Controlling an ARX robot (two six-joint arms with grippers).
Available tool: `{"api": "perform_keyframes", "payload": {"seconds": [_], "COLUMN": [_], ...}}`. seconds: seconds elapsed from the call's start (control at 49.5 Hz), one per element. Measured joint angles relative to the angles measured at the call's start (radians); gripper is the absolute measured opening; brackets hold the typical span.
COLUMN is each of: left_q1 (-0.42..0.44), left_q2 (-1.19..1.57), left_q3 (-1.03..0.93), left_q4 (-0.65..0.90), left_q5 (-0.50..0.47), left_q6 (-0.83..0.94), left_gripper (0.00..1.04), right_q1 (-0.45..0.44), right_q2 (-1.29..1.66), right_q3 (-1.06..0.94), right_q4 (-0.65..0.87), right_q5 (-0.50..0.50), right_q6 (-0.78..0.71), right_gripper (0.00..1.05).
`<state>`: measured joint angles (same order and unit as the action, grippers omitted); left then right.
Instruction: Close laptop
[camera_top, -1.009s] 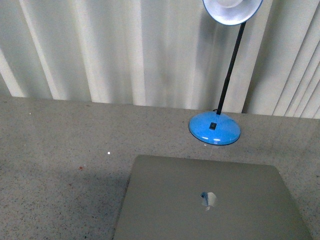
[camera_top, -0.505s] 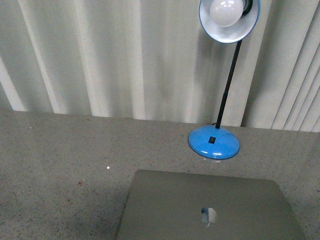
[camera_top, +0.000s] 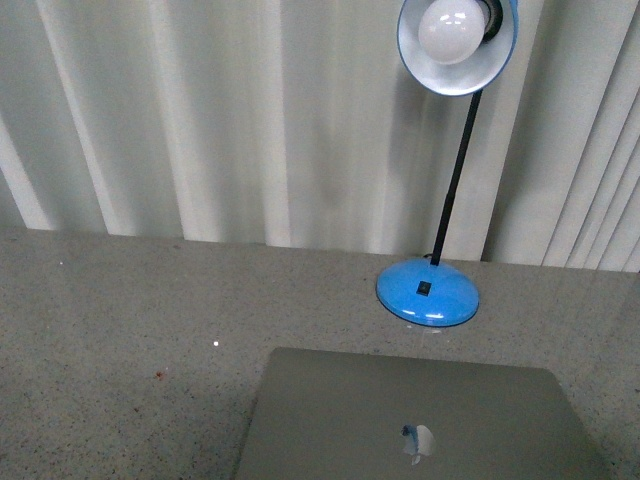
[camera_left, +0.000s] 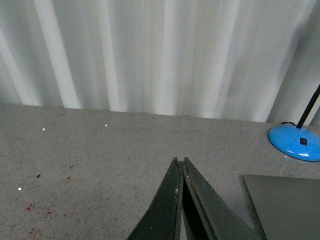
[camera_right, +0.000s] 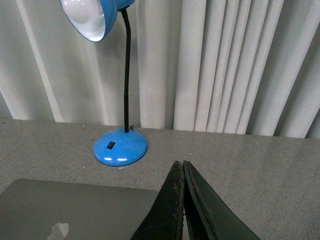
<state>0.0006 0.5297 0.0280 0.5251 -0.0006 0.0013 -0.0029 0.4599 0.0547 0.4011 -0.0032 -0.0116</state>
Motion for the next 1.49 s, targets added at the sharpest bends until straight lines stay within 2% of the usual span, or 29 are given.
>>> {"api": "perform_keyframes", "payload": {"seconds": [0.525,0.928,0.989,1.07,1.332,1.352,1.413,1.494], "left_q1": [0.000,0.000,0.000,0.000,-0.001,-0.001,-0.001,-0.001], "left_q2": [-0.242,-0.348,-0.366,-0.498,-0.527,-0.527,-0.527,-0.528], "left_q3": [-0.001,0.000,0.000,0.000,0.000,0.000,0.000,0.000], "left_q4": [-0.233,-0.340,-0.358,-0.517,-0.525,-0.525,-0.525,-0.525], "left_q5": [0.000,0.000,0.000,0.000,0.000,0.000,0.000,0.000], "left_q6": [-0.002,-0.002,-0.002,-0.002,-0.002,-0.003,-0.003,-0.003], "left_gripper": [0.04,0.04,0.04,0.04,0.04,0.05,0.19,0.39], "right_q1": [0.000,0.000,0.000,0.000,0.000,0.000,0.000,0.000], "right_q2": [-0.184,-0.286,-0.356,-0.449,-0.456,-0.456,-0.456,-0.456], "right_q3": [-0.048,-0.048,-0.048,-0.048,-0.048,-0.048,-0.048,-0.048], "right_q4": [-0.121,-0.224,-0.318,-0.395,-0.401,-0.401,-0.401,-0.401], "right_q5": [0.002,0.002,0.002,0.002,0.002,0.002,0.001,0.002], "right_q6": [0.000,0.000,0.000,0.000,0.000,0.000,0.000,0.000], "right_gripper": [0.03,0.03,0.03,0.03,0.03,0.03,0.07,0.27]}}
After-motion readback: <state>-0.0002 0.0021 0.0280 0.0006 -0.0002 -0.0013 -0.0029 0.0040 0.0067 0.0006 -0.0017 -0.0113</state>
